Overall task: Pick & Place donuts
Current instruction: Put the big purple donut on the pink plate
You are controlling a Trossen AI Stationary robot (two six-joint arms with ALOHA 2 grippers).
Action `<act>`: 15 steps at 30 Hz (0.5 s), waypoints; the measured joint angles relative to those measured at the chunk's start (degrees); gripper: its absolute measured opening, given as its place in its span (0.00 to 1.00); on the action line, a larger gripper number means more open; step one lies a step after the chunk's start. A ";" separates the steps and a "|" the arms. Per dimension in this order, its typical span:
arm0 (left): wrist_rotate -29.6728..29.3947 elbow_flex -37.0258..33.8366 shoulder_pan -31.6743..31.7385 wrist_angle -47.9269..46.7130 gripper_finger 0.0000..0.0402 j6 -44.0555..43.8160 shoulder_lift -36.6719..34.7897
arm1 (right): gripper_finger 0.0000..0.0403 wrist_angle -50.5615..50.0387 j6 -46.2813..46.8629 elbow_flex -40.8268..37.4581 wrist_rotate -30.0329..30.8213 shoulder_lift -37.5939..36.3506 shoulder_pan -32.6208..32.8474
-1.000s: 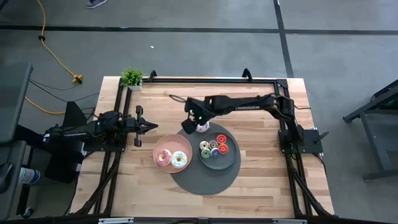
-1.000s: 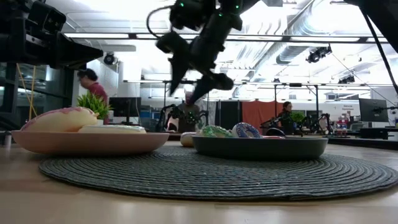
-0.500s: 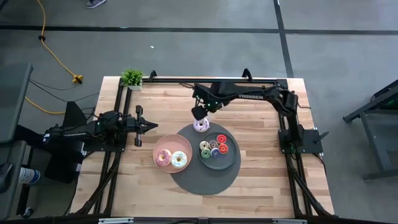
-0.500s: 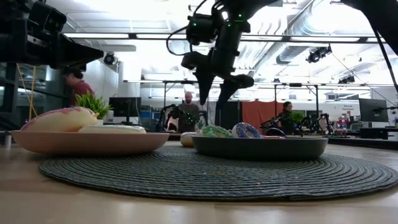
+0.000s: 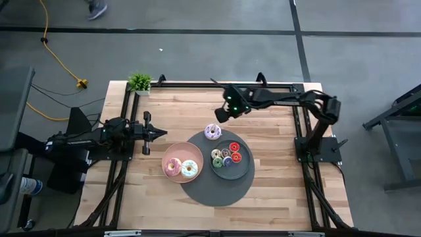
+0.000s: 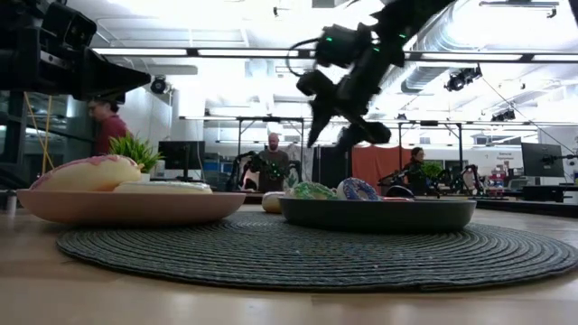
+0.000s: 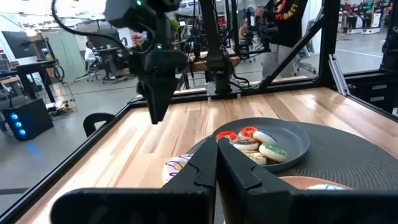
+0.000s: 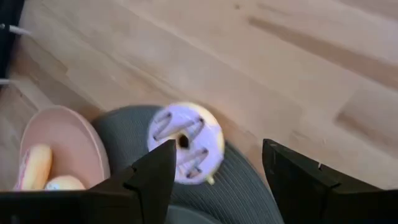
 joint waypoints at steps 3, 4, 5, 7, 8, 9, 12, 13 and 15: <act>0.02 0.00 -0.01 0.00 0.00 0.00 0.00 | 0.56 5.00 0.49 -6.89 -3.17 -2.57 -0.94; 0.01 0.00 -0.01 0.00 0.00 0.00 0.00 | 0.56 6.51 0.56 -8.70 -4.57 -2.93 -1.24; 0.00 0.00 -0.01 0.00 0.00 -0.01 0.00 | 0.56 8.10 0.59 -10.22 -5.94 -3.02 -1.46; 0.00 0.00 -0.01 0.00 0.00 0.00 0.00 | 0.56 12.51 0.68 -12.59 -8.91 -3.06 -1.81; 0.00 0.00 0.00 0.00 0.00 0.00 0.00 | 0.56 14.74 0.84 -13.64 -10.39 -3.06 -1.95; 0.00 0.00 0.00 0.00 0.00 0.00 0.00 | 0.56 16.50 0.85 -14.56 -11.54 -3.06 -2.11; 0.00 0.00 0.00 0.00 0.00 0.00 0.02 | 0.56 19.61 0.82 -16.65 -13.24 -2.82 -2.71; 0.00 0.00 -0.02 0.00 0.00 0.00 0.02 | 0.56 19.60 0.79 -17.15 -13.35 -2.80 -3.00; 0.00 0.00 0.00 0.00 0.00 0.00 0.02 | 0.56 19.66 0.41 -17.66 -13.35 -2.76 -3.38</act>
